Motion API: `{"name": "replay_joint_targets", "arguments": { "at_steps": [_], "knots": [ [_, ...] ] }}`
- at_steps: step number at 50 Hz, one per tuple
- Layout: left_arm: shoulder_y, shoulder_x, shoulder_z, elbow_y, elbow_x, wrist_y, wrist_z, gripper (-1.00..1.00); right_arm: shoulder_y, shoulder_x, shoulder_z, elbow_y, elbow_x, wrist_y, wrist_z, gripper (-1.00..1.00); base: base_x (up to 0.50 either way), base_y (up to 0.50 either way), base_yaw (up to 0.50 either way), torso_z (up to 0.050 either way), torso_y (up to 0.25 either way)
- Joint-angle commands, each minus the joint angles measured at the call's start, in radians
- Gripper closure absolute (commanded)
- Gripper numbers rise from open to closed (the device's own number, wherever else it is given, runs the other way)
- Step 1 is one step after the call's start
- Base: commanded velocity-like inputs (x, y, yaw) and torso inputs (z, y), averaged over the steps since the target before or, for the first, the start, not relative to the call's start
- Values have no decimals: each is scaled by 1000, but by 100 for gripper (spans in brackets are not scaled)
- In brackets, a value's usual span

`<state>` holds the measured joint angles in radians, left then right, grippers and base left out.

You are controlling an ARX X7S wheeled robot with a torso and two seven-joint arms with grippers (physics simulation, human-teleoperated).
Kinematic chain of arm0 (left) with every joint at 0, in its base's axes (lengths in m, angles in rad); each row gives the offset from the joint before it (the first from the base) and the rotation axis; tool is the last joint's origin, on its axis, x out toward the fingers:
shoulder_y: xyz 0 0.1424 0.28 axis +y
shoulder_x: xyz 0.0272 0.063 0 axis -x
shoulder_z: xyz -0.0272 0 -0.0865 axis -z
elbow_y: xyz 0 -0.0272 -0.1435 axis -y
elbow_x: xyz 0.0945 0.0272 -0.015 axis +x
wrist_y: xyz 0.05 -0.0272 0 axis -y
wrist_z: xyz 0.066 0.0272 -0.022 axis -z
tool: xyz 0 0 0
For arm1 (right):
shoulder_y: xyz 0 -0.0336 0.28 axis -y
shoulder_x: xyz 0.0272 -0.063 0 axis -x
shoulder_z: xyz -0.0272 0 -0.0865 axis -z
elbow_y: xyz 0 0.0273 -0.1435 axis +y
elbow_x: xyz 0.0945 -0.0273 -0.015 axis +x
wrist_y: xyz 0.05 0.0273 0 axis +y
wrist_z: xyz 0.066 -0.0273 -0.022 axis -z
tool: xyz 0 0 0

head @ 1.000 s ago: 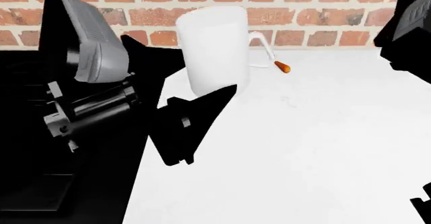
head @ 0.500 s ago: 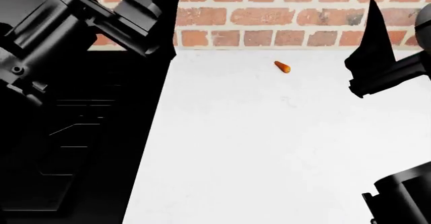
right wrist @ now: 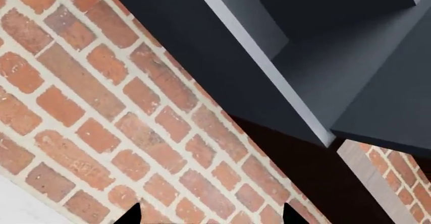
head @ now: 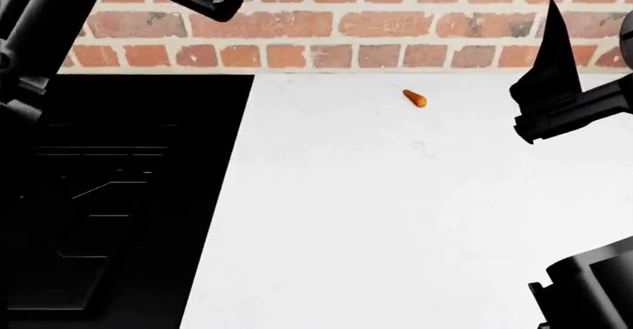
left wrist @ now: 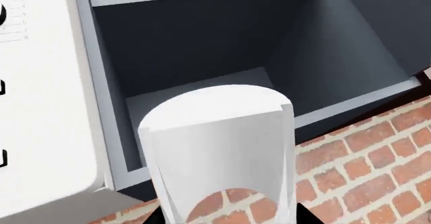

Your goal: A wet mug is on the counter and needs to be dried. Pick it up and place it upside down in the open cabinet.

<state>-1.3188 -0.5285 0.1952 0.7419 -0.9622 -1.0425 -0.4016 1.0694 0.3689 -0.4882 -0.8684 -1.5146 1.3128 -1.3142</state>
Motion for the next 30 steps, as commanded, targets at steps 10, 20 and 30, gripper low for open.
{"name": "replay_joint_targets", "arguments": {
  "at_steps": [10,20,30],
  "knots": [
    [-145,57,58,-34,70,-39,-101,100,-19,5,16,-4,4,-7,25,-100,0,0,0,0,1],
    [-230,66,112,-133,150,-1,-66,100,-46,-4,18,-6,17,-4,46,-100,0,0,0,0,0],
    [-322,99,150,-234,194,18,-37,100,-79,-16,20,-14,18,4,53,-100,0,0,0,0,0]
  ]
}}
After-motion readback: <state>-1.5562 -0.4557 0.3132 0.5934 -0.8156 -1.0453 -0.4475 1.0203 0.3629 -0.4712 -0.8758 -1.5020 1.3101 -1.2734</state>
